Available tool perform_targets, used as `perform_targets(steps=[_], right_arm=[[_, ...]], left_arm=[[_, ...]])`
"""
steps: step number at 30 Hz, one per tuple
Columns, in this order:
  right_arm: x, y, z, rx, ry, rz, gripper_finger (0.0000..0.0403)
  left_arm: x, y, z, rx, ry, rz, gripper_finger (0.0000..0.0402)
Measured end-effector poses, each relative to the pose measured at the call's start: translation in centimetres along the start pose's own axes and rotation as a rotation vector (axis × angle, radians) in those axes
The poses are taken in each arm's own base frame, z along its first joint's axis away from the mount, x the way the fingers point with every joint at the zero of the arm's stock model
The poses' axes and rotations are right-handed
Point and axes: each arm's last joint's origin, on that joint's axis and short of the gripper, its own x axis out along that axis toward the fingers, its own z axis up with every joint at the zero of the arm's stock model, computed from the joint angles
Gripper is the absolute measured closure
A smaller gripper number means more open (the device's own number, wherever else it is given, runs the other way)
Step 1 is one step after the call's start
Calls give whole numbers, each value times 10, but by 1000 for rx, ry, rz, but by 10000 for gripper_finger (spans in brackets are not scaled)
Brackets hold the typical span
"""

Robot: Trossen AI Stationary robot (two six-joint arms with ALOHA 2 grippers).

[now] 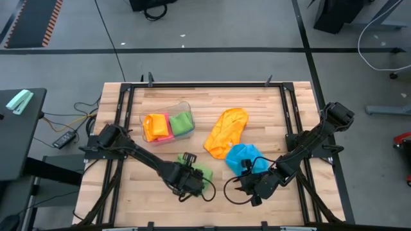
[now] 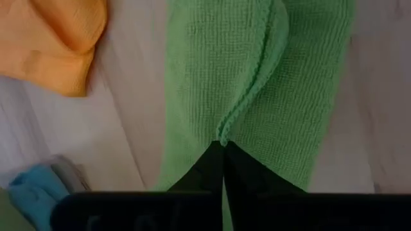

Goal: Fold microfiber towels
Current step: Fold the green microfiber towel

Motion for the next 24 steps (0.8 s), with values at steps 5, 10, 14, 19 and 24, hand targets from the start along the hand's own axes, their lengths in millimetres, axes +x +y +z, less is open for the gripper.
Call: perform_targets(steps=[5,10,14,19,24], right_arm=[[0,0,0,1,-2,0,270],[0,0,0,1,-2,0,270],[0,0,1,1,-5,1,270],[3,0,7,-15,-70,-12,270],[23,-2,9,-55,-113,-43,270]], left_arm=[[1,-9,0,-31,-3,-29,394],[0,-15,0,-59,-4,-59,389],[-1,-18,1,-80,-17,-65,384],[-1,-18,1,-101,-19,-66,392],[-2,-20,2,-132,-31,-89,386]])
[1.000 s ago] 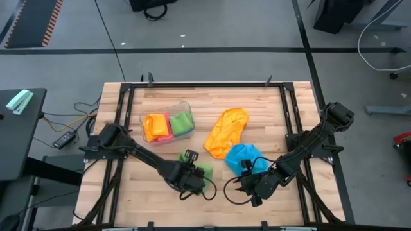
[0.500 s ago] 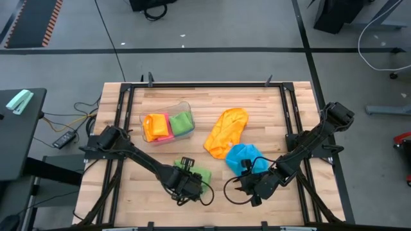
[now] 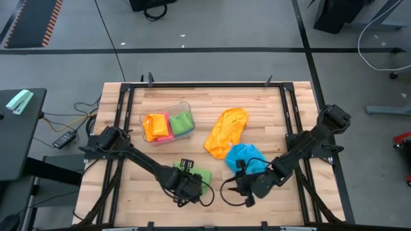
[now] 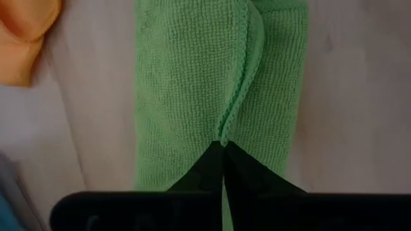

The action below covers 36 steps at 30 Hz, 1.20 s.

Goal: Fold microfiber towels
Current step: Fold the green microfiber towel

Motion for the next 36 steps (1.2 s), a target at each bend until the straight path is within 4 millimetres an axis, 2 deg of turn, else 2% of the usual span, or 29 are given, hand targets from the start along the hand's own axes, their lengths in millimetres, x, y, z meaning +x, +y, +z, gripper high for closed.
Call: perform_targets(steps=[6,12,16,19,25,29,36], right_arm=[[32,0,-5,-11,-58,-21,270],[54,9,-9,-14,-163,-8,270],[73,16,-20,-19,-223,-4,270],[92,20,-25,-25,-216,-10,270],[130,25,-17,-80,-167,3,270],[138,30,-8,-100,-122,5,270],[139,28,-13,-72,-40,-24,270]], left_arm=[[0,-1,0,-24,-6,-6,385],[0,-1,0,-36,-2,-6,390],[0,-1,-1,-48,11,-2,382],[0,-1,-1,-55,13,-2,387],[0,-1,-2,-95,16,-1,390],[0,0,-3,-119,24,2,385],[-1,-5,-2,-122,6,-5,392]])
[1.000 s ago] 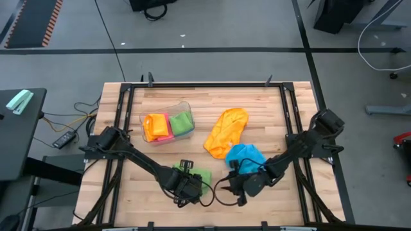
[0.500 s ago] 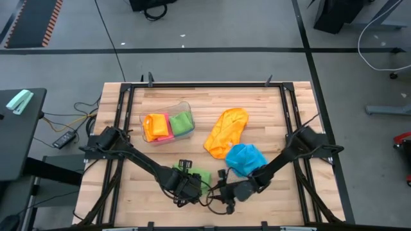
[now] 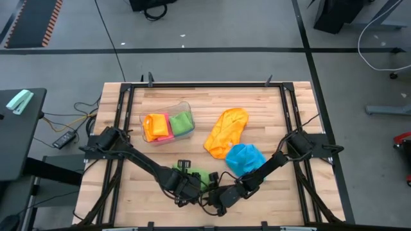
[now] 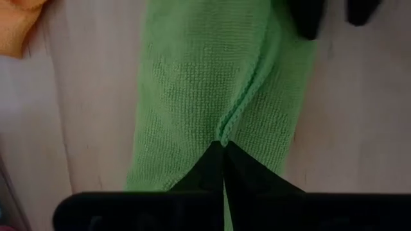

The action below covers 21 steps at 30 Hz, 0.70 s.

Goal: Fold microfiber towels
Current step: Fold the green microfiber towel

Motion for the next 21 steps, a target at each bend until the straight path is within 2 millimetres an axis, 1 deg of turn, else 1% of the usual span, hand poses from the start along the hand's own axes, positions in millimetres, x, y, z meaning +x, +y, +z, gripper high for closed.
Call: perform_targets(steps=[4,7,12,17,21], right_arm=[[2,-6,-5,47,45,-14,270],[4,-9,-5,72,52,-20,270],[4,-9,-6,89,59,-22,270],[4,-11,-6,95,62,-21,270],[4,-11,-6,100,65,-22,270]], left_arm=[[-1,-3,0,3,-14,-9,382],[-1,-4,0,13,-14,-10,385],[-2,-8,1,55,-41,-25,392],[-4,-16,2,115,-73,-78,378],[-5,-19,1,149,-76,-88,380]])
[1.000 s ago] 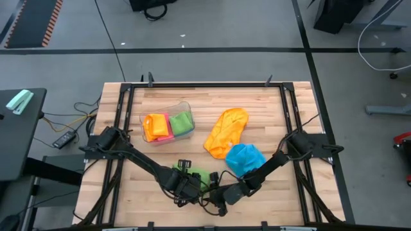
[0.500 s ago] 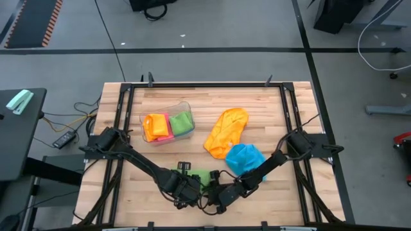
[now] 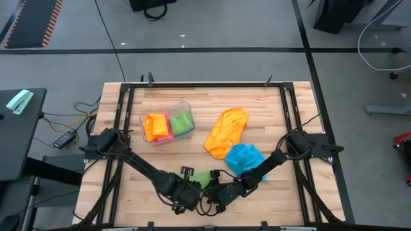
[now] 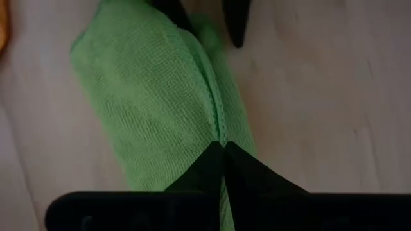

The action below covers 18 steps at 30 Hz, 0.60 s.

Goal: Fold microfiber towels
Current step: Fold the green microfiber towel

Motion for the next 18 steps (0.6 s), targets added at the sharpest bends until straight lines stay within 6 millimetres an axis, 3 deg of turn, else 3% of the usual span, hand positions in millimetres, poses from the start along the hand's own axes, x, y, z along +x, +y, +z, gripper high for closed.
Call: perform_targets(steps=[6,13,18], right_arm=[[0,0,0,1,1,0,270],[0,0,0,25,4,-1,270],[1,-3,0,44,6,-5,270]], left_arm=[[-1,-6,0,66,-17,-16,392],[-2,-8,4,52,-57,-28,369],[-2,-8,5,36,-69,-33,375]])
